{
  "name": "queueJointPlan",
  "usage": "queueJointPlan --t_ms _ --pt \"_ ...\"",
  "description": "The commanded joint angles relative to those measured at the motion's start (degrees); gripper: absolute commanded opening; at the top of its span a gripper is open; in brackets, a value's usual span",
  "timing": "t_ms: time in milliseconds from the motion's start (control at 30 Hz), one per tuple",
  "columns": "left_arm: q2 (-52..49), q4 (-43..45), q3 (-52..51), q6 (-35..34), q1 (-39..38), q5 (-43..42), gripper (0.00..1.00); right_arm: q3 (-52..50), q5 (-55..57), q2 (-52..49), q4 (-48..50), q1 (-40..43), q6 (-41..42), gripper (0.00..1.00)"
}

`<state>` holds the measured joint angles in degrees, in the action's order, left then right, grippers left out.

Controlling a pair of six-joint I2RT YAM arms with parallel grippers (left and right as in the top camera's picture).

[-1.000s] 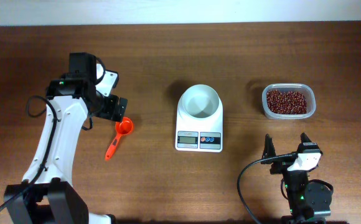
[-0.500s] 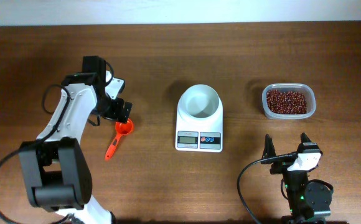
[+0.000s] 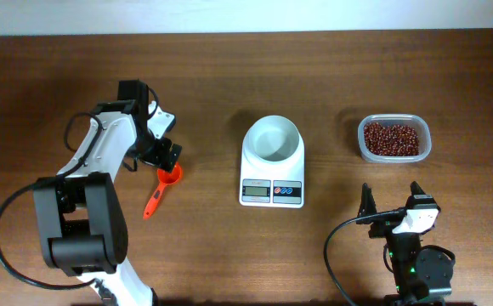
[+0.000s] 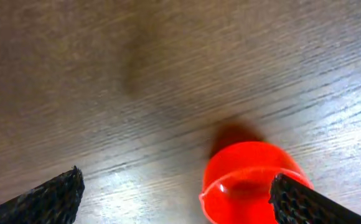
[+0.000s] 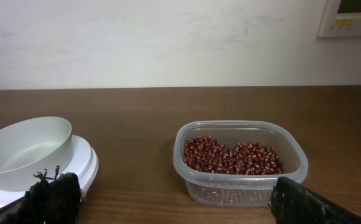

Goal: Scoop item into bowl and weigh 50g on scale
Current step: 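Lower the left gripper and grasp the red scoop's handle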

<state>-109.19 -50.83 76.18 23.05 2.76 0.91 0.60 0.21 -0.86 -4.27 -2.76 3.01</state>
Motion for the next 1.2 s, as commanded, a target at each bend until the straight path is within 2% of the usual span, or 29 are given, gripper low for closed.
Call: queueJointPlan --t_ms 0,133,300,500,633,700,733,800,867,900,933,967,1167 --pt "-1.0 1.3 -1.4 1.1 0.5 0.3 0.99 -0.3 0.5 0.4 -0.3 0.3 0.3 0.99" --pt "-1.5 1.7 -1.4 1.1 0.5 -0.7 1.00 -0.3 0.5 0.4 -0.3 0.3 0.3 0.99" --pt "-3.5 2.3 -1.4 1.0 0.4 -0.8 0.76 -0.3 0.5 0.4 -0.3 0.3 0.3 0.99" --pt "-6.2 2.4 -1.4 1.0 0.4 -1.2 0.70 -0.3 0.5 0.4 -0.3 0.3 0.3 0.99" --pt "-6.2 2.4 -1.4 1.1 0.4 -1.2 0.57 -0.3 0.5 0.4 -0.3 0.3 0.3 0.99" --pt "-6.2 2.4 -1.4 1.1 0.4 -1.2 0.49 -0.3 0.5 0.4 -0.3 0.3 0.3 0.99" --pt "-6.2 2.4 -1.4 1.1 0.4 -1.2 0.39 -0.3 0.5 0.4 -0.3 0.3 0.3 0.99" --pt "-6.2 2.4 -1.4 1.1 0.4 -1.3 0.34 -0.3 0.5 0.4 -0.3 0.3 0.3 0.99" --pt "-6.2 2.6 -1.4 1.0 0.4 -1.8 0.24 -0.3 0.5 0.4 -0.3 0.3 0.3 0.99" --pt "-6.2 2.6 -1.4 1.1 0.4 -2.1 0.17 -0.3 0.5 0.4 -0.3 0.3 0.3 0.99" --pt "-6.2 2.8 -1.4 1.0 0.4 -2.3 0.06 -0.3 0.5 0.4 -0.3 0.3 0.3 0.99" --pt "-6.2 2.8 -1.4 1.0 0.4 -2.3 0.00 -0.3 0.5 0.4 -0.3 0.3 0.3 0.99" --pt "-6.2 2.8 -1.4 0.9 0.4 -2.3 0.00 -0.3 0.5 0.4 -0.3 0.3 0.3 0.99"
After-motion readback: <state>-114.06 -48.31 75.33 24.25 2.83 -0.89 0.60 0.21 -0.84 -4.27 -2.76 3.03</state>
